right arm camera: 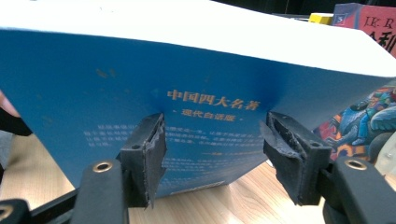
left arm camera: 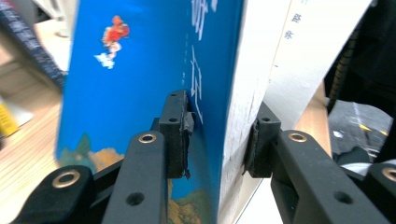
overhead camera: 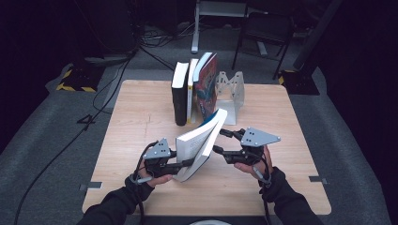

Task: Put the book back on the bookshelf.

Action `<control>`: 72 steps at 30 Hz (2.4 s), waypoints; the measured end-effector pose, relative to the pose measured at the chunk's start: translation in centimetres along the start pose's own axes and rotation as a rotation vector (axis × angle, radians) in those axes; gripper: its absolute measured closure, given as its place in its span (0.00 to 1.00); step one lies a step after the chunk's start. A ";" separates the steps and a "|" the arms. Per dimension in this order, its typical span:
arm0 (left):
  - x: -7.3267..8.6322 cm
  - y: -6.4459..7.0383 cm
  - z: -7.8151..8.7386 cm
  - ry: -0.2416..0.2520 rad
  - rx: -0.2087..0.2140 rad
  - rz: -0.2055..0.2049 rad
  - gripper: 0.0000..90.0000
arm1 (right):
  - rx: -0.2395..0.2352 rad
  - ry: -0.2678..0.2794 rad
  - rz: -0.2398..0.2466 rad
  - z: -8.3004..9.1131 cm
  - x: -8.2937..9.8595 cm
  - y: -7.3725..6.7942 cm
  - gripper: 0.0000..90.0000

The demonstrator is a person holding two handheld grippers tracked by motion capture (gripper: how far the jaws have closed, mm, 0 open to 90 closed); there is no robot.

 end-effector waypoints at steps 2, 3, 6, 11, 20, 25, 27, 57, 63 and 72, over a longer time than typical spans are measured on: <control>-0.2 0.1 -0.5 -0.003 0.019 0.001 0.74 | 0.012 -0.006 0.008 0.4 0.0 0.2 0.43; -0.4 0.0 -0.8 0.003 0.030 0.004 0.74 | 0.008 -0.008 0.006 0.5 0.0 0.2 0.43; -1.0 0.1 -2.1 0.035 0.039 -0.008 0.73 | 0.015 -0.020 0.002 1.2 0.1 0.6 0.43; -1.9 -0.2 -3.9 0.056 0.081 -0.023 0.70 | 0.091 -0.099 0.009 2.4 0.4 2.0 0.43; -2.8 -0.9 -4.3 0.077 0.056 -0.042 0.69 | 0.145 -0.083 0.027 2.7 0.4 2.7 0.41; -2.5 -1.0 -2.9 0.082 0.033 -0.048 0.68 | 0.161 -0.067 0.079 1.8 -0.4 1.7 0.40; -2.2 -1.0 -2.1 0.074 0.016 -0.057 0.68 | 0.164 -0.075 0.113 1.3 -0.9 1.1 0.40; 3.4 1.8 -0.4 -0.111 -0.228 -0.076 0.25 | 0.032 -0.177 0.200 -4.0 1.5 -3.9 0.43; 3.2 0.6 -2.4 -0.119 -0.364 -0.019 0.22 | 0.023 -0.179 0.186 -4.4 2.5 -3.8 0.39; 2.7 -0.9 -2.2 -0.035 -0.410 0.056 0.37 | 0.039 -0.156 0.163 -5.1 2.7 -3.4 0.36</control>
Point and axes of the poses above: each handheld gripper's, and its own axes: z roughly backward along the jaws, x roughly out of its underside, y roughly to its right, the point moved 9 cm from there along -z, roughly forward along the jaws, and after that the axes turned 3 degrees about x, right-handed, at the moved point
